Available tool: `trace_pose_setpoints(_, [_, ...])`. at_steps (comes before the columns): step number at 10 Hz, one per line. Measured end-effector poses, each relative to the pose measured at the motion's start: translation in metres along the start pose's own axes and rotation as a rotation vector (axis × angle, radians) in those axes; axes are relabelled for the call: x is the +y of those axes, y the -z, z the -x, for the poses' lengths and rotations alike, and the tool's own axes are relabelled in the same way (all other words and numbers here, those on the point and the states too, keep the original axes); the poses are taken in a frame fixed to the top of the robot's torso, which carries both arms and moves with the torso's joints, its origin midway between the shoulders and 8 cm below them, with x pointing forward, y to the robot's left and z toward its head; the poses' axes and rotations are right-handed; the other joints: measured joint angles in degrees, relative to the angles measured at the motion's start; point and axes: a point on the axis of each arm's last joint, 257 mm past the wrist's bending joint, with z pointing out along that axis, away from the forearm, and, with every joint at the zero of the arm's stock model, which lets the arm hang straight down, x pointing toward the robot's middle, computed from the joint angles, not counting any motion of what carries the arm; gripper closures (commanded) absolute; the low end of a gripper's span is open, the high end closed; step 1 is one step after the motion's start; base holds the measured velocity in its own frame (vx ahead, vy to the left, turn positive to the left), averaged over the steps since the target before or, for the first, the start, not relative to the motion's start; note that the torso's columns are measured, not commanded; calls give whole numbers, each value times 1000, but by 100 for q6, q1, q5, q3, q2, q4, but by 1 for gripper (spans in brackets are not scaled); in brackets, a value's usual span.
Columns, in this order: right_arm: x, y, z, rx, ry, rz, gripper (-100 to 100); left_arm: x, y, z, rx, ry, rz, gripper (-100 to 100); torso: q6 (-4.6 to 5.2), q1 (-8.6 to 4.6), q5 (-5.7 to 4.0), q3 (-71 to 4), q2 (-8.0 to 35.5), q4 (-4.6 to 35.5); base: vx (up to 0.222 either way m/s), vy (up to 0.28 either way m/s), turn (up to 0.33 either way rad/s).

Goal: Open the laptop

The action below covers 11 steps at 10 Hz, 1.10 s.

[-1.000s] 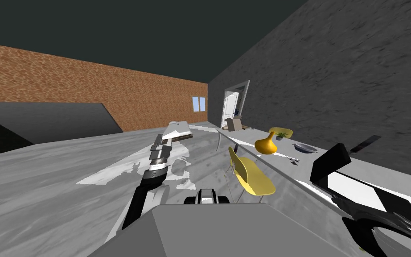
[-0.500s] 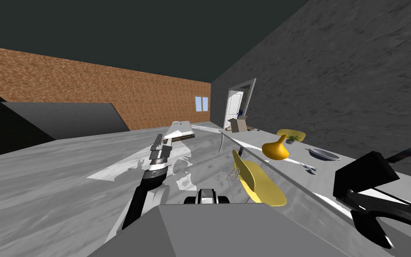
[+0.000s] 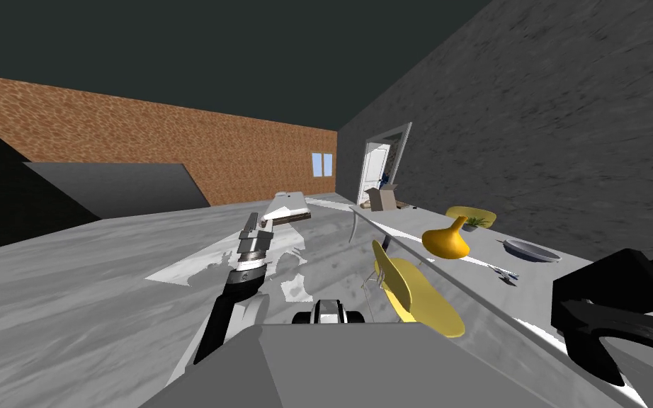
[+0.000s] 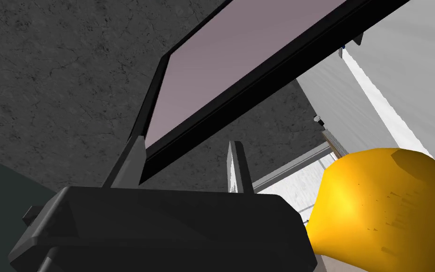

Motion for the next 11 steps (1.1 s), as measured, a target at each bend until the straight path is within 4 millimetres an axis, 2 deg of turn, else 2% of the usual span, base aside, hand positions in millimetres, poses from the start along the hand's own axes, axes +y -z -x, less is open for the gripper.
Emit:
trace_pose_setpoints(9, [34, -5, 31, -19, -364, 8, 100, 0, 0, 0, 0, 0, 0, 0, -1, -8, -2, -5, -7, -2, -114, -38, 6])
trace_pose_setpoints(10, [34, -5, 32, -19, -370, 8, -100, 0, 0, 0, 0, 0, 0, 0, 0, 4, 1, -13, -22, -6, -100, -37, -80])
trace_pose_setpoints(11, [29, -3, 31, -23, -359, 3, -100, 0, 0, 0, 0, 0, 0, 0, 4, 1, 3, -5, -3, -3, -193, -24, -69])
